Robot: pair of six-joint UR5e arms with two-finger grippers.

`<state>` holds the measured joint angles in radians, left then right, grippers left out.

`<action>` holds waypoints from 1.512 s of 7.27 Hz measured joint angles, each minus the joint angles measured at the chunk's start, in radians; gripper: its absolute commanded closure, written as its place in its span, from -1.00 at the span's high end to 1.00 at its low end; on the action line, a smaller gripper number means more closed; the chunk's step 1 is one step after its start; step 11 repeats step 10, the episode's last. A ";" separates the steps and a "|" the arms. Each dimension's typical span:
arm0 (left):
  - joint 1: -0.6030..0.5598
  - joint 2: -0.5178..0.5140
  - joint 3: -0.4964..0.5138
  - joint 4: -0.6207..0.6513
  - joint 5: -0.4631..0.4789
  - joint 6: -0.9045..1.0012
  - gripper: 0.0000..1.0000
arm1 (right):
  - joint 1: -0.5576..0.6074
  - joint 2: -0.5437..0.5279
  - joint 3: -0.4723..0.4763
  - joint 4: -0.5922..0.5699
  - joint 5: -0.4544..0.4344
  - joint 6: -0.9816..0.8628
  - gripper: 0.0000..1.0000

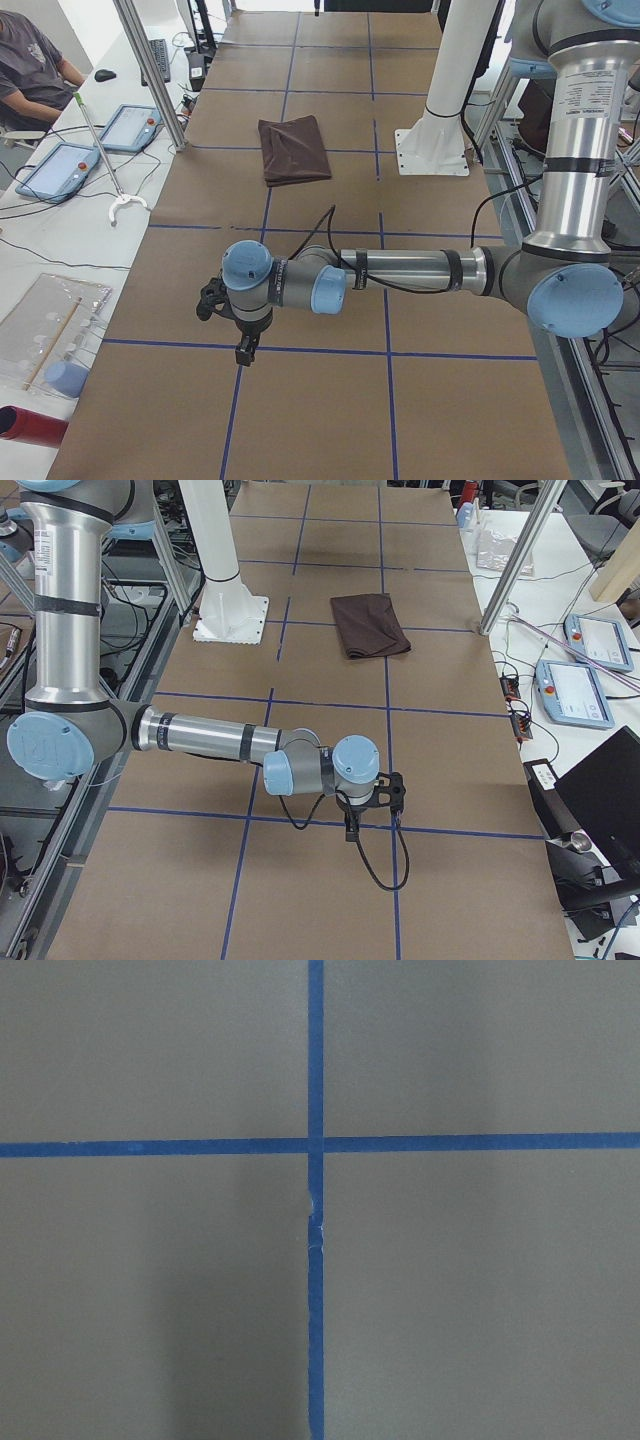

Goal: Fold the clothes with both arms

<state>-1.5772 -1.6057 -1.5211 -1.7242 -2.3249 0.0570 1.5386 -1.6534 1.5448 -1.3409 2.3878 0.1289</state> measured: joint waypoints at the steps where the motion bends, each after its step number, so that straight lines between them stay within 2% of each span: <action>1: 0.000 0.001 -0.001 -0.001 -0.002 -0.046 1.00 | 0.001 0.001 0.000 0.000 0.000 0.001 1.00; 11: 0.000 -0.004 0.001 -0.004 -0.003 -0.077 1.00 | 0.002 0.008 0.003 0.000 0.003 0.000 1.00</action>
